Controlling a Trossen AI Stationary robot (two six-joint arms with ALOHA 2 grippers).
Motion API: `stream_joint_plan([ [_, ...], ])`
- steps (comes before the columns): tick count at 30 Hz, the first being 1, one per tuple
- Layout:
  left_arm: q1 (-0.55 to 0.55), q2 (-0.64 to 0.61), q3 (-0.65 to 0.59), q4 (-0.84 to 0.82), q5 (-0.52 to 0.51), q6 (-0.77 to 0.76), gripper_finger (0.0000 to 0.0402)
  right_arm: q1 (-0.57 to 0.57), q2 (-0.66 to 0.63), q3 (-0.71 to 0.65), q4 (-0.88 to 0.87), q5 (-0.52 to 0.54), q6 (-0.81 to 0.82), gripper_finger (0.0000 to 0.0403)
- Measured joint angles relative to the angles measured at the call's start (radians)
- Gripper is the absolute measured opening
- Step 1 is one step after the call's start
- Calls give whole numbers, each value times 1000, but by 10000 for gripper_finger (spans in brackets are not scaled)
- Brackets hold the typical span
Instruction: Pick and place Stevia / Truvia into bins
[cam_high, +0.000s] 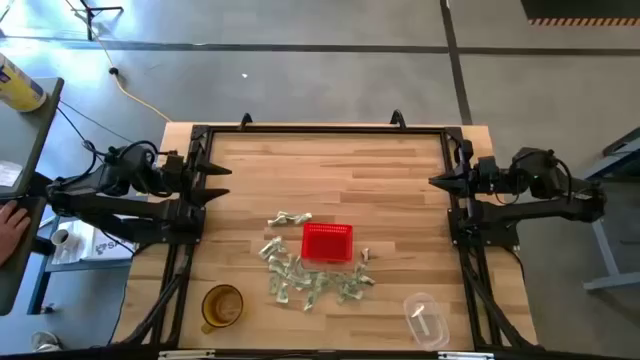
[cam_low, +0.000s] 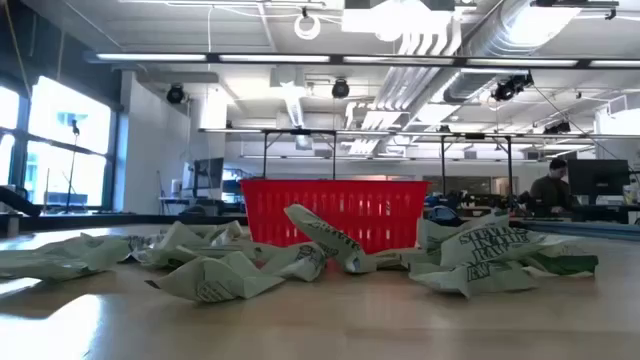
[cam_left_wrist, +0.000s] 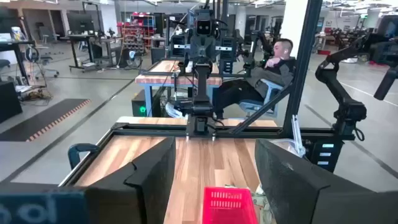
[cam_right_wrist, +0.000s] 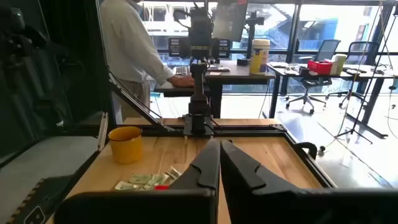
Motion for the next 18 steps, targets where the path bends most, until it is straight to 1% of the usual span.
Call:
stream_joint_plan([
  [18, 0, 0, 0, 0, 0, 0, 255, 0, 0, 0, 0, 0, 0, 2],
])
